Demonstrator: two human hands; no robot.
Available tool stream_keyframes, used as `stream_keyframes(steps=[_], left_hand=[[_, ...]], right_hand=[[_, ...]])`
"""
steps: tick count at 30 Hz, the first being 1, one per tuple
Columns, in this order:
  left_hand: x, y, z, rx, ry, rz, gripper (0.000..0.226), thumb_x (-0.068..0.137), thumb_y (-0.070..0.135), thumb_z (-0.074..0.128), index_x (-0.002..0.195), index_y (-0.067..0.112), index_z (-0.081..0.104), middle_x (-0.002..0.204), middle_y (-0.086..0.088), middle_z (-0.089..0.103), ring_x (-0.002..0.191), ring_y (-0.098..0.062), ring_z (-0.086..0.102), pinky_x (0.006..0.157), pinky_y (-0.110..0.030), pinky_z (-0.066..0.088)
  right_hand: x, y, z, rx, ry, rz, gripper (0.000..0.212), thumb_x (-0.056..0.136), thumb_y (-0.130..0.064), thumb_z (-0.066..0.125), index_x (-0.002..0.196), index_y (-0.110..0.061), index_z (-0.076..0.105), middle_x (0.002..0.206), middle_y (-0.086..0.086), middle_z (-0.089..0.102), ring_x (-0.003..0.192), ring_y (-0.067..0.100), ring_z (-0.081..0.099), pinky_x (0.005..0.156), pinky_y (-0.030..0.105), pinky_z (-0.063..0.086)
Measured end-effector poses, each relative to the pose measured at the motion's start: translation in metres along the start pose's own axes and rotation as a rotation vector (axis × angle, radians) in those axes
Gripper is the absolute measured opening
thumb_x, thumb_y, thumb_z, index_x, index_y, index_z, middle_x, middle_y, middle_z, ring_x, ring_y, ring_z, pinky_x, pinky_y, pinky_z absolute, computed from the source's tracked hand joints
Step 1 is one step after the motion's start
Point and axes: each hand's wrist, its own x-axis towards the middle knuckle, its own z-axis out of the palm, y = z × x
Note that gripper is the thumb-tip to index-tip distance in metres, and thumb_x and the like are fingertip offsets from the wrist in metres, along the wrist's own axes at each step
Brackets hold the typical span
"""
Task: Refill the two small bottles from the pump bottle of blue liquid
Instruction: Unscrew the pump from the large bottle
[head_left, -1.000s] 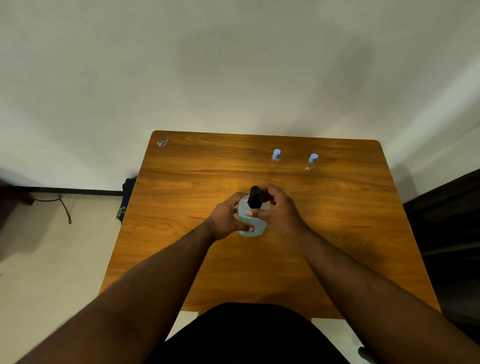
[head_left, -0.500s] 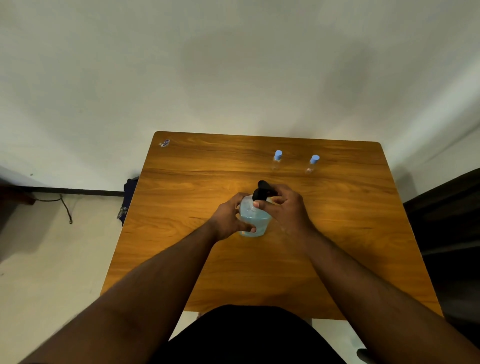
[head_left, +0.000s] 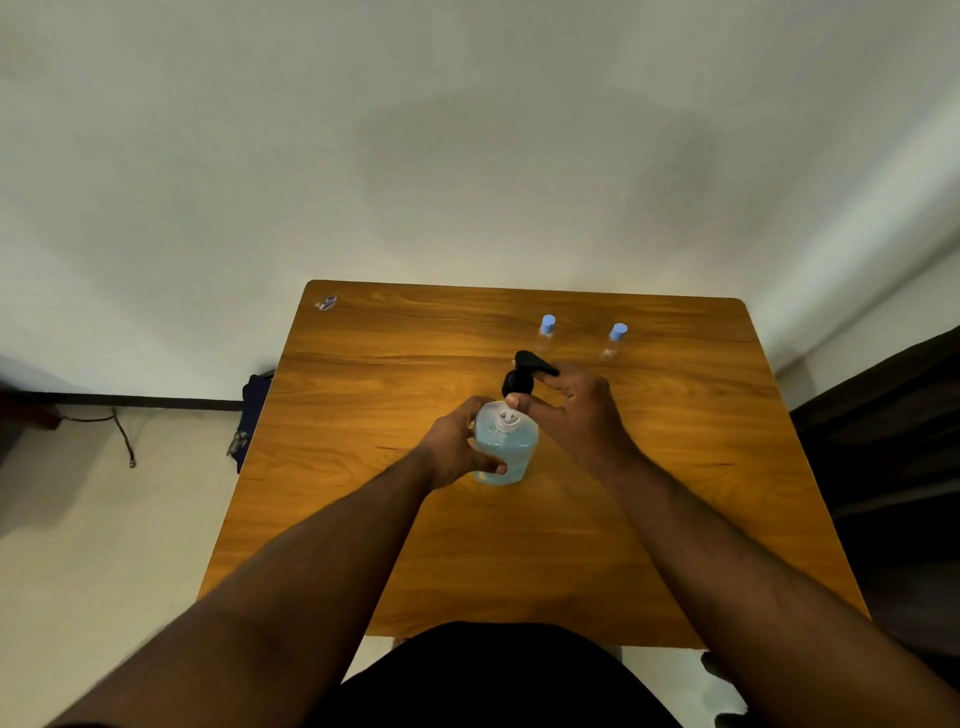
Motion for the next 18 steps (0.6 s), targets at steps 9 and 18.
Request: stream_keyframes(steps=[9, 18], left_hand=[[0.0015, 0.0018, -0.0004, 0.035, 0.002, 0.013, 0.081, 0.060, 0.008, 0.089, 0.126, 0.032, 0.047, 0.123, 0.003, 0.058, 0.118, -0.019, 0.053, 0.093, -0.038, 0.052], [0.0016, -0.0007, 0.0000, 0.038, 0.003, -0.005, 0.084, 0.060, 0.009, 0.089, 0.128, 0.031, 0.045, 0.124, 0.003, 0.058, 0.117, -0.020, 0.054, 0.095, -0.041, 0.052]], right_hand=[[0.0044, -0.0009, -0.0077, -0.082, -0.014, -0.070, 0.035, 0.080, -0.022, 0.073, 0.111, -0.005, 0.067, 0.107, 0.005, 0.069, 0.097, 0.011, 0.063, 0.081, 0.021, 0.053], [0.0048, -0.0099, -0.0093, -0.066, 0.069, -0.122, 0.033, 0.083, -0.019, 0.071, 0.112, -0.004, 0.066, 0.107, 0.011, 0.070, 0.100, 0.014, 0.063, 0.084, 0.019, 0.051]])
